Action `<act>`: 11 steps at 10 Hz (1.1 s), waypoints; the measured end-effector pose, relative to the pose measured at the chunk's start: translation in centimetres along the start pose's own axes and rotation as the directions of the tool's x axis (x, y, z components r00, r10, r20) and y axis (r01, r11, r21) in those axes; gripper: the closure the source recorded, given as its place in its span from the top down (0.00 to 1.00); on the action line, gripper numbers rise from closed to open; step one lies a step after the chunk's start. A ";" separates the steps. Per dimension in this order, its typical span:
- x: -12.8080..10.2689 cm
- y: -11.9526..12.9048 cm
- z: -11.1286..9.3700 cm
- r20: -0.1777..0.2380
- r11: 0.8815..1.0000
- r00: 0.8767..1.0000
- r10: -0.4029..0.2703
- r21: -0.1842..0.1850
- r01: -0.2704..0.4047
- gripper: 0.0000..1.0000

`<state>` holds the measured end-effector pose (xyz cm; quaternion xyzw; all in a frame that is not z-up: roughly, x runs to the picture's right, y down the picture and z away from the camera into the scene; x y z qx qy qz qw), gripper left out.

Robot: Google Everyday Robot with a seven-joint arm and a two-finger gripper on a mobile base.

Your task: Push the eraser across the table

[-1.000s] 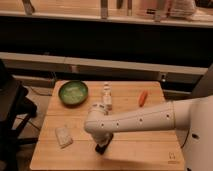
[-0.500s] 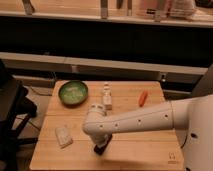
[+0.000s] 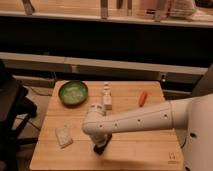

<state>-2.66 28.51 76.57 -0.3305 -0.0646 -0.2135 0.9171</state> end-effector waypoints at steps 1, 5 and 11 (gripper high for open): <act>-0.1 0.0 -0.1 -0.001 1.000 1.000 0.000 0.002 0.000 0.00; -0.5 -0.2 -0.3 0.001 1.000 1.000 -0.001 0.005 0.001 0.00; -1.2 -0.4 -0.4 0.000 1.000 1.000 -0.002 0.012 0.002 0.00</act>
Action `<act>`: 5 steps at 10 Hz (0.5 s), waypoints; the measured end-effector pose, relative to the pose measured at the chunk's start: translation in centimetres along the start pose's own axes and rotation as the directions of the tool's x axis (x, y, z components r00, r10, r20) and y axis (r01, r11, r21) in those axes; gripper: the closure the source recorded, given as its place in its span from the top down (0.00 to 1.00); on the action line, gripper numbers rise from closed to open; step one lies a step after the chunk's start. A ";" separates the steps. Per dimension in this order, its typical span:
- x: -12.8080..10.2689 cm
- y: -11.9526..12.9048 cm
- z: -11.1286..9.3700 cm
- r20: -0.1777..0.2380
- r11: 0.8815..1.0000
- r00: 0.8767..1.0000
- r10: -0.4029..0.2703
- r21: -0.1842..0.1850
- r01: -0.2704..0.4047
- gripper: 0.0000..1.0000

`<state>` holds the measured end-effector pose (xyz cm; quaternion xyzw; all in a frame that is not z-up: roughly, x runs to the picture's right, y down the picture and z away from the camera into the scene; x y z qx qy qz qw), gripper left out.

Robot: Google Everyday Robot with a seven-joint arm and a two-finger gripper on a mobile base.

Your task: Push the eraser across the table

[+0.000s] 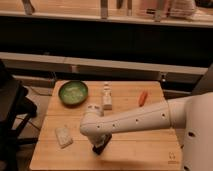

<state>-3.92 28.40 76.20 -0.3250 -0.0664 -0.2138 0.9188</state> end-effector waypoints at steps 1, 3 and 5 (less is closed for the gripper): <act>0.1 0.0 0.0 0.000 1.000 1.000 0.002 0.001 -0.002 0.00; 0.1 -0.1 0.1 0.002 1.000 1.000 0.004 0.005 -0.004 0.00; 0.2 -0.1 0.2 0.003 1.000 1.000 0.011 0.008 -0.011 0.00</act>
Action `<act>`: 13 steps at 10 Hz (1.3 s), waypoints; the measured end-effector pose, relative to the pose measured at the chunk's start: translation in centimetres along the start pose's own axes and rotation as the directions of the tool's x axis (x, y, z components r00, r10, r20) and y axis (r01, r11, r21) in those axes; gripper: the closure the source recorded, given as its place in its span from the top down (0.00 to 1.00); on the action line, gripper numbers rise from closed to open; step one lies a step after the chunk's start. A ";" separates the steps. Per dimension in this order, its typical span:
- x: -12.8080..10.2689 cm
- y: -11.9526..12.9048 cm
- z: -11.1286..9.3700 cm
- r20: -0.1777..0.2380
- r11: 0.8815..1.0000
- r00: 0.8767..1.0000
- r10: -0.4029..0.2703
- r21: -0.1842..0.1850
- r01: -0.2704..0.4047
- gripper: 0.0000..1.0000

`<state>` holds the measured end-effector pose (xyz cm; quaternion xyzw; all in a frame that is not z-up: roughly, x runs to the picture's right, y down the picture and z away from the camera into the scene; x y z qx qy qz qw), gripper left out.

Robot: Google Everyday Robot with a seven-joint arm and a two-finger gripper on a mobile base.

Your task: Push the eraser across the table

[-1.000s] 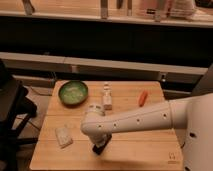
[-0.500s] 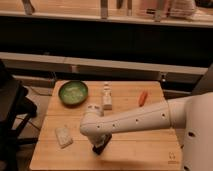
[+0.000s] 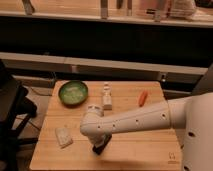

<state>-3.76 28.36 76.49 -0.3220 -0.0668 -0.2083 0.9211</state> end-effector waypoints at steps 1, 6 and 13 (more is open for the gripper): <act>0.0 -0.1 0.0 0.000 1.000 1.000 0.002 0.001 -0.002 0.00; -0.1 -0.4 0.1 0.003 1.000 1.000 0.008 0.009 -0.008 0.00; -0.2 -1.0 0.2 0.006 1.000 1.000 0.020 0.018 -0.021 0.00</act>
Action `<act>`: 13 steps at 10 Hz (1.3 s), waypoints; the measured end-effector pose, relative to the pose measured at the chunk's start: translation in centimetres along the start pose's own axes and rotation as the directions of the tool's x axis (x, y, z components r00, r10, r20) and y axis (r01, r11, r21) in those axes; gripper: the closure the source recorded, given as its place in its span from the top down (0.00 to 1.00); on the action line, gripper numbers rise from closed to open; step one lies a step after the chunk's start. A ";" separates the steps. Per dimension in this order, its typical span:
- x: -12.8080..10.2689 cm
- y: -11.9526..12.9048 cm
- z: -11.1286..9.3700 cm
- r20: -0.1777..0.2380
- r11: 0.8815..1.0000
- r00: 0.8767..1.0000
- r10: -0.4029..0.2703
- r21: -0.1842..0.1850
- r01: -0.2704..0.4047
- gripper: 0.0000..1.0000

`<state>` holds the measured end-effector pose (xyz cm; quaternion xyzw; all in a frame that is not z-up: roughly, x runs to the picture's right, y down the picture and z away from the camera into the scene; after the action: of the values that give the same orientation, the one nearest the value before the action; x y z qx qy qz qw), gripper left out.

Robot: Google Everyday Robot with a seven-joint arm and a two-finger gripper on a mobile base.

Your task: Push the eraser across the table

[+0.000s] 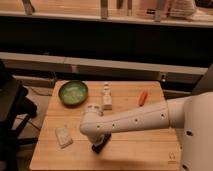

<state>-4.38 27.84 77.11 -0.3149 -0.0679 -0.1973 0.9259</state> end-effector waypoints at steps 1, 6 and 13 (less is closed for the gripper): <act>-0.1 -0.1 0.0 0.000 1.000 1.000 0.001 0.002 -0.001 0.00; -0.3 -0.5 0.0 0.002 1.000 1.000 0.006 0.007 -0.006 0.00; -0.6 -1.2 0.0 0.001 1.000 1.000 0.006 0.015 -0.006 0.00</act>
<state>-5.42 27.21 77.64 -0.3081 -0.0690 -0.1939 0.9288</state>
